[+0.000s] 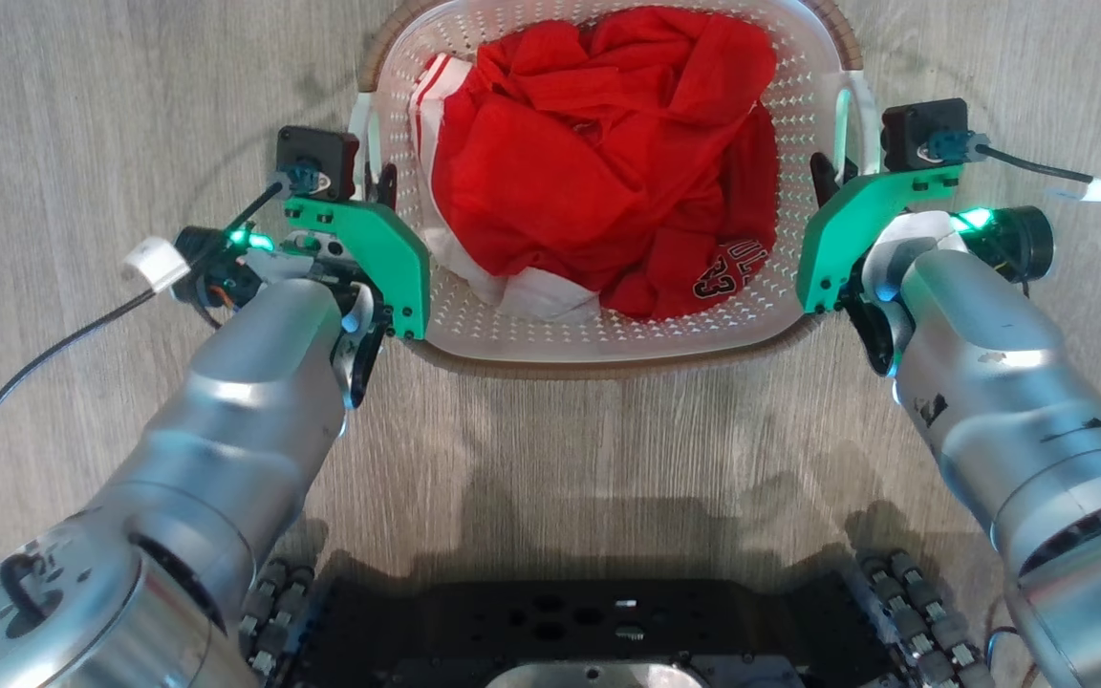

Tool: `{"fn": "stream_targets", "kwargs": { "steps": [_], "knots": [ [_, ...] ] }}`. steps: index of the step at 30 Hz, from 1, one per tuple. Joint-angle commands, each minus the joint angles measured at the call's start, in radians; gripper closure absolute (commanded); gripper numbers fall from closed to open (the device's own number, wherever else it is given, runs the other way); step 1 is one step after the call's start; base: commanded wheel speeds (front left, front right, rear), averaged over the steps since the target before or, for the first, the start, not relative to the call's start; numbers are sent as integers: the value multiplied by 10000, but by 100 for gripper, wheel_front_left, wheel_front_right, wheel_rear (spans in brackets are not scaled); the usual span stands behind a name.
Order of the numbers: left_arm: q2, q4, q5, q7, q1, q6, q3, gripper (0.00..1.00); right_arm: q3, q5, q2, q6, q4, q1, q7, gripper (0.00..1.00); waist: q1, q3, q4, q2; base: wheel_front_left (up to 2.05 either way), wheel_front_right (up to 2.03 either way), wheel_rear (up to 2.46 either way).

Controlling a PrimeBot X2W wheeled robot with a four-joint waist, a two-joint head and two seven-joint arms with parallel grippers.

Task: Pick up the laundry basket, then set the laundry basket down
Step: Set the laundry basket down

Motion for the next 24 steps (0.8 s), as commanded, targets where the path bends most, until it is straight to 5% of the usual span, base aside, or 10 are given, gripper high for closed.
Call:
{"fn": "stream_targets", "kwargs": {
  "steps": [1,5,7,8,12,13,14,17,18,24],
  "knots": [
    [235,80,-43,-62,102,-102,-5,100,79,-153,120,-4,-119,203,-125,85,0,-6,-6,0,0,0,0],
    [235,119,-172,12,150,-88,-48,100,69,-154,120,-4,-119,218,-120,65,0,-33,-16,0,0,0,0],
    [235,133,-234,36,166,-71,-67,79,78,-149,120,-4,-119,225,-118,55,0,-59,-24,0,0,0,0],
    [235,133,-234,36,166,-71,-67,79,78,-149,120,-4,-119,225,-118,55,0,-59,-24,0,0,0,0],
    [235,156,-423,88,230,-22,-46,65,76,-163,120,-4,-119,243,-133,5,0,-150,-42,0,0,0,0],
    [235,158,-484,123,259,-14,-33,59,76,-177,120,-4,-119,244,-148,0,0,-187,-49,0,0,0,0],
    [235,158,-532,150,284,-4,-33,53,71,-184,120,-4,-119,242,-162,0,0,-224,-52,0,0,0,0],
    [235,173,-616,195,345,20,-76,8,66,-197,120,-4,-119,220,-219,0,0,-338,-64,0,0,0,0],
    [235,183,-633,187,361,31,-90,0,73,-196,120,-4,-119,211,-245,0,0,-386,-67,0,0,0,0],
    [235,230,-708,12,415,78,-37,0,65,-258,120,-4,-119,158,-415,0,0,-733,-86,0,0,0,0]
  ]
}}
